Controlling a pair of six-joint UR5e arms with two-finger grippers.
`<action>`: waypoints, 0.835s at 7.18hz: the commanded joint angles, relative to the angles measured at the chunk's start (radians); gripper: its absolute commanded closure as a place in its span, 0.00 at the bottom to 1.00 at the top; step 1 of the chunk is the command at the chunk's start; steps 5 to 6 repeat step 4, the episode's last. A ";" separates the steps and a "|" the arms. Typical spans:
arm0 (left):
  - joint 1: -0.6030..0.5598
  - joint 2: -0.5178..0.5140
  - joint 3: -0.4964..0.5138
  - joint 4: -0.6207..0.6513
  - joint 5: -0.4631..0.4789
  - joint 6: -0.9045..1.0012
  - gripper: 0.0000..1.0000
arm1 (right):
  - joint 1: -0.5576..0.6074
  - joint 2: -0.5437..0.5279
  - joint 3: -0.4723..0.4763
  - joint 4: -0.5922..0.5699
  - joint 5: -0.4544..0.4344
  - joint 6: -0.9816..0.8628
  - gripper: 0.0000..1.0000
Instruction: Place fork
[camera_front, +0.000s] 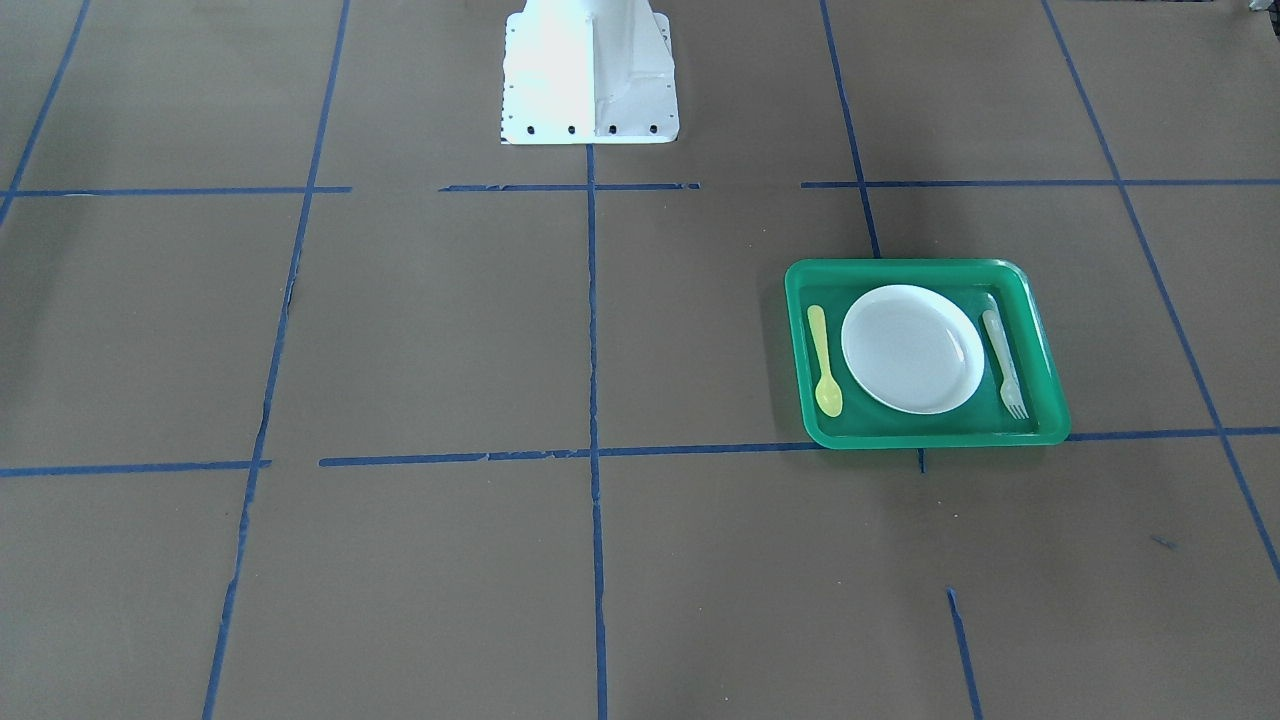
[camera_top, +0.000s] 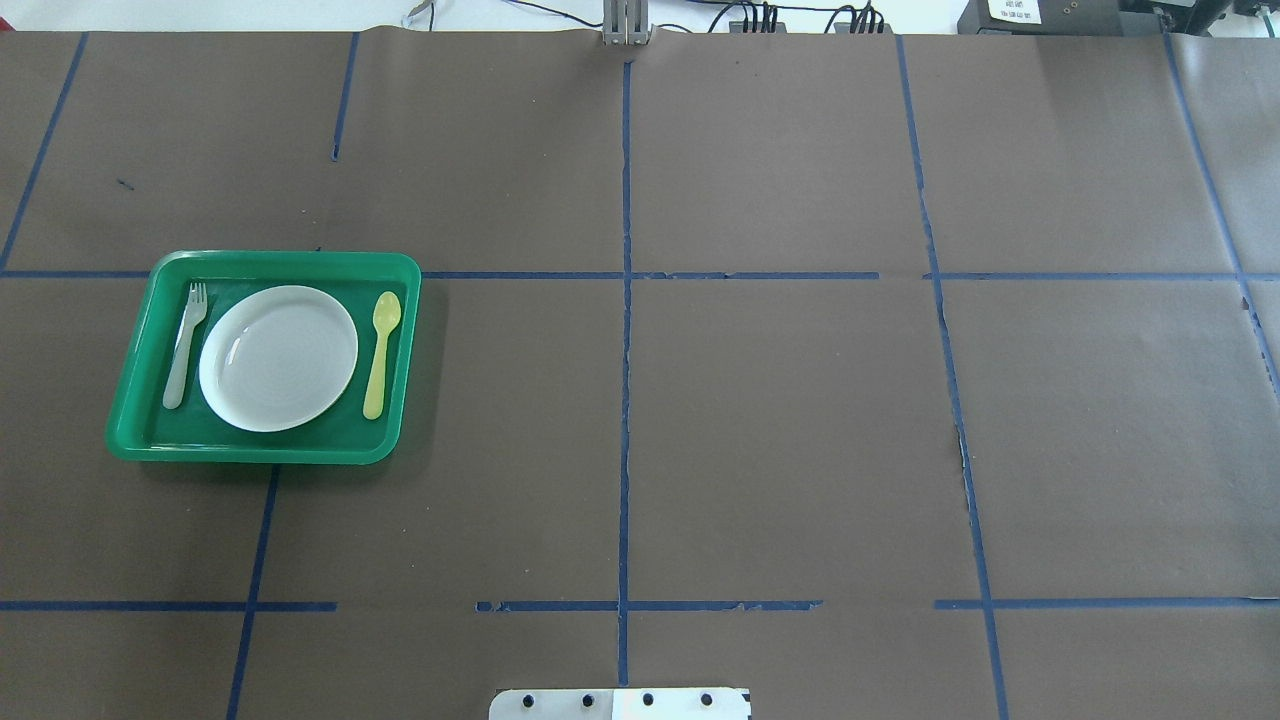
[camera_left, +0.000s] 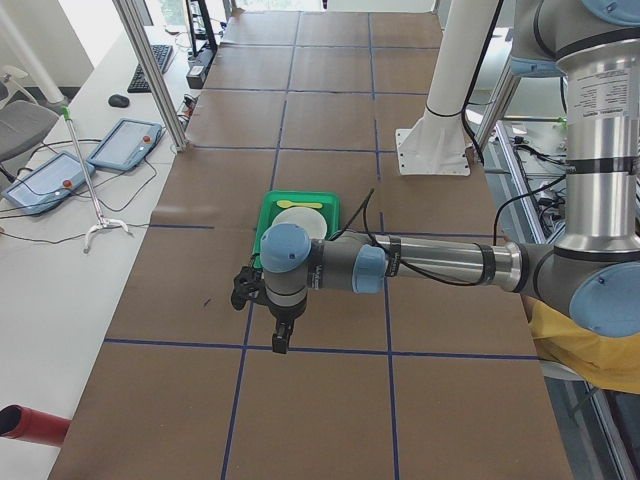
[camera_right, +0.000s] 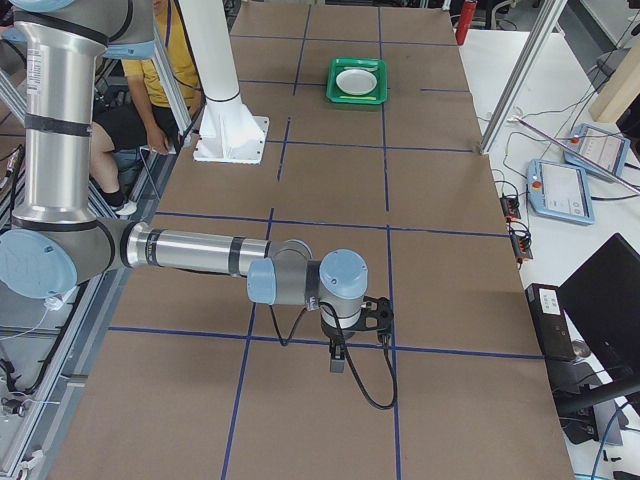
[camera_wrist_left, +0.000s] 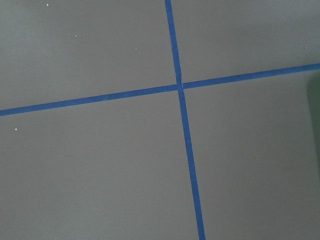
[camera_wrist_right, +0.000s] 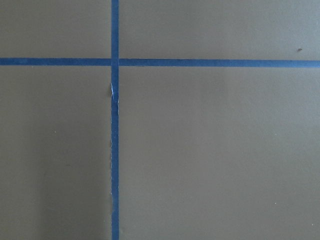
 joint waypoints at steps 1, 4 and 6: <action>0.000 0.001 -0.004 0.000 0.000 0.000 0.00 | 0.000 0.000 0.000 0.000 0.001 0.000 0.00; 0.000 0.001 -0.015 0.002 0.000 0.000 0.00 | 0.000 0.000 0.000 0.000 0.001 0.000 0.00; 0.000 0.001 -0.015 0.002 0.000 0.000 0.00 | 0.000 0.000 0.000 0.000 0.001 0.000 0.00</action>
